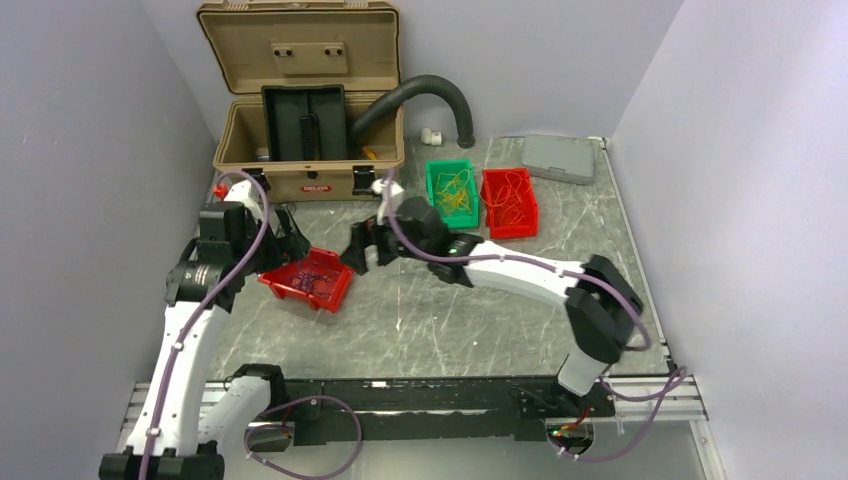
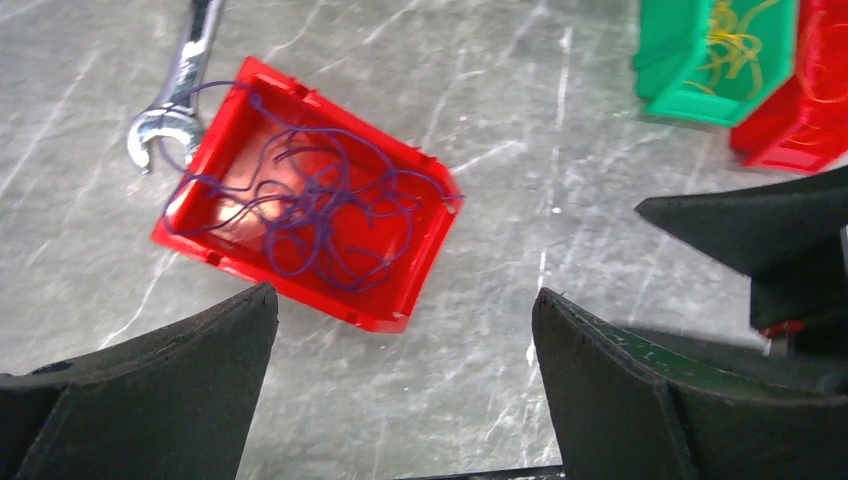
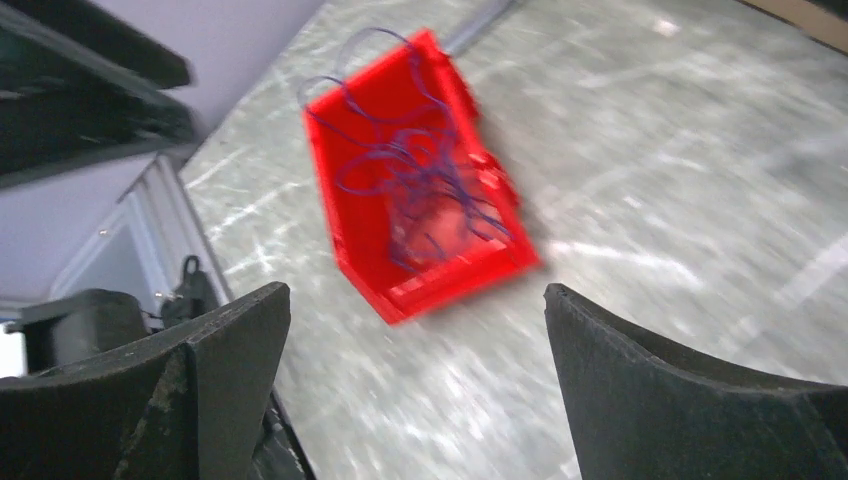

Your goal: Untangle the cables

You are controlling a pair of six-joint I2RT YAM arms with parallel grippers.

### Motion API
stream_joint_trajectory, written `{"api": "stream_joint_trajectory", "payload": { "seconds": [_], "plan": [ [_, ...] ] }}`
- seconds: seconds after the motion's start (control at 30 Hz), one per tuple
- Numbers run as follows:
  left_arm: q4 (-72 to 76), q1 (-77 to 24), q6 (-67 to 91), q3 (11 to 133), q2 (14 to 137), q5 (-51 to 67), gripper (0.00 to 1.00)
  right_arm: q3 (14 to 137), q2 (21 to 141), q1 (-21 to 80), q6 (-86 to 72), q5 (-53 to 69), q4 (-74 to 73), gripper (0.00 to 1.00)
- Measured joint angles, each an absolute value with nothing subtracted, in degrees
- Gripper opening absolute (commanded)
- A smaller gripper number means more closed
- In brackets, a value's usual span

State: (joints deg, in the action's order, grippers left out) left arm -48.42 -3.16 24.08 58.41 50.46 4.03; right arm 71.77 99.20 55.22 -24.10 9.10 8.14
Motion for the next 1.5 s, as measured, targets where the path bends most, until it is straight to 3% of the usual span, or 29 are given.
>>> {"api": "stream_joint_trajectory", "payload": {
  "seconds": [0.2,0.43,0.6,0.7,0.87,1.1,1.27,1.5],
  "plan": [
    [-41.8,-7.7,24.9,54.0,46.6,7.3,0.99,53.7,81.8,41.6,-24.3,9.9,7.9,0.99],
    [-33.3,-25.6,27.4,52.7,53.2,-0.3,0.99,44.4,68.1,18.6,-23.0,14.5,4.0,0.98],
    [-25.8,-32.1,26.0,52.0,57.8,-7.9,0.99,37.9,62.2,5.3,-25.1,14.3,3.9,1.0],
    [-18.5,-32.5,23.5,47.4,57.2,-16.5,0.99,31.1,56.9,3.9,-24.9,8.8,7.6,1.0],
    [1.8,-32.4,14.9,29.1,54.9,-29.9,0.99,18.9,49.1,4.2,-20.2,0.4,18.1,1.0],
    [27.1,-24.8,-1.4,15.6,60.6,-40.3,0.99,11.5,58.0,4.2,-9.1,-6.1,35.7,1.0],
    [43.5,-15.8,-5.5,10.3,64.5,-33.7,0.99,10.4,68.4,4.2,-2.8,-9.0,46.7,1.0],
    [48.6,-12.6,-9.1,13.1,71.7,-27.5,0.99,9.6,82.7,3.3,-1.4,-14.0,64.1,1.0]
  ]
}}
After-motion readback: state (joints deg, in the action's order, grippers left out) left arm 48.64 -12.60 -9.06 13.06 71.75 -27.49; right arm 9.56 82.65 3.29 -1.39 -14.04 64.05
